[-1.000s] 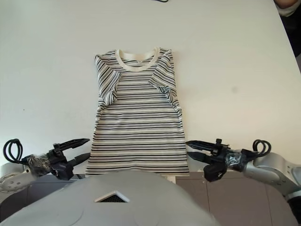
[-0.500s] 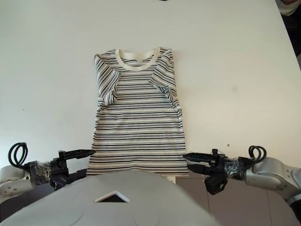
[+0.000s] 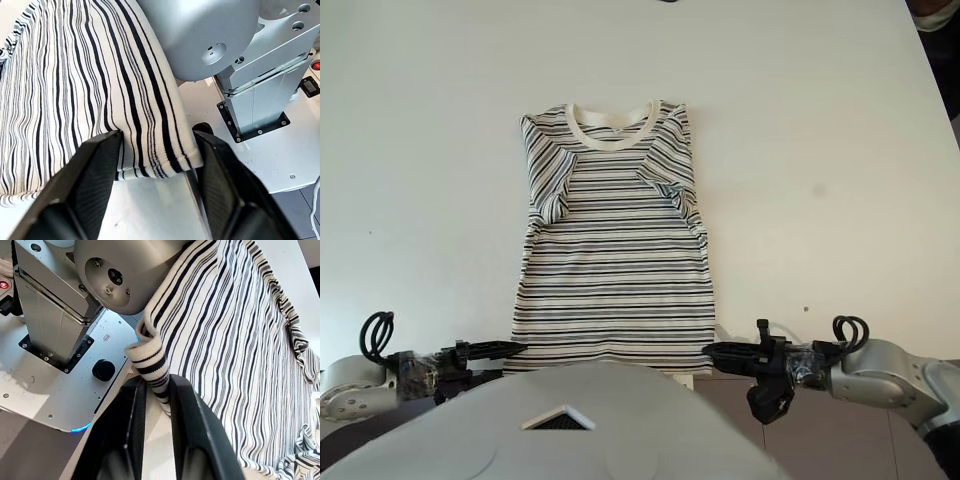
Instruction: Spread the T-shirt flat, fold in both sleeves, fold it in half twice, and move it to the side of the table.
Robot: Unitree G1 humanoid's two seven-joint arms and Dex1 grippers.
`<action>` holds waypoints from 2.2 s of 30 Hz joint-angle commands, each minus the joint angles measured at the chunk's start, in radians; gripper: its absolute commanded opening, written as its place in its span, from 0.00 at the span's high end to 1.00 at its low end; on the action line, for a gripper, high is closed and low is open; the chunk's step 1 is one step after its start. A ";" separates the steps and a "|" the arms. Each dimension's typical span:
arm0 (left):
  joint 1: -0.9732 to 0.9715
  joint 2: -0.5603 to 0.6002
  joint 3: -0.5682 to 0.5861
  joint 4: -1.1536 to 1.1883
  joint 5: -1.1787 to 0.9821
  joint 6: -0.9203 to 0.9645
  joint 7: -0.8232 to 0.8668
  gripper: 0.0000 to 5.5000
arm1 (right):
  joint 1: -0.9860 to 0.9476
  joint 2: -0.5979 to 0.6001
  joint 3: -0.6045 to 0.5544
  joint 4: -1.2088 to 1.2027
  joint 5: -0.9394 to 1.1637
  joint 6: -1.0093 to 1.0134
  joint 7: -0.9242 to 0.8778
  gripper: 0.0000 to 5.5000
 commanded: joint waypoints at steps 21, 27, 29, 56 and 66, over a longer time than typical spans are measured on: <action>-0.165 -0.153 0.113 -0.290 -0.750 0.716 -0.193 0.98 | -0.103 -0.002 -0.145 -0.379 1.080 0.936 0.368 0.98; -0.533 -0.300 0.156 -0.167 -0.917 1.011 -0.138 0.98 | -0.454 0.188 -0.116 -0.237 1.110 1.157 0.341 0.98; -0.627 -0.349 0.149 -0.098 -0.888 1.036 -0.116 0.98 | -0.565 0.276 -0.087 -0.163 1.061 1.188 0.314 0.98; -1.358 -0.751 0.059 1.260 -0.355 0.477 0.152 0.81 | -1.235 0.853 -0.037 1.001 0.422 0.787 -0.118 0.77; -1.356 -0.711 0.156 1.367 -0.353 0.498 0.401 0.80 | -1.345 0.897 0.069 1.140 0.246 0.702 -0.162 0.62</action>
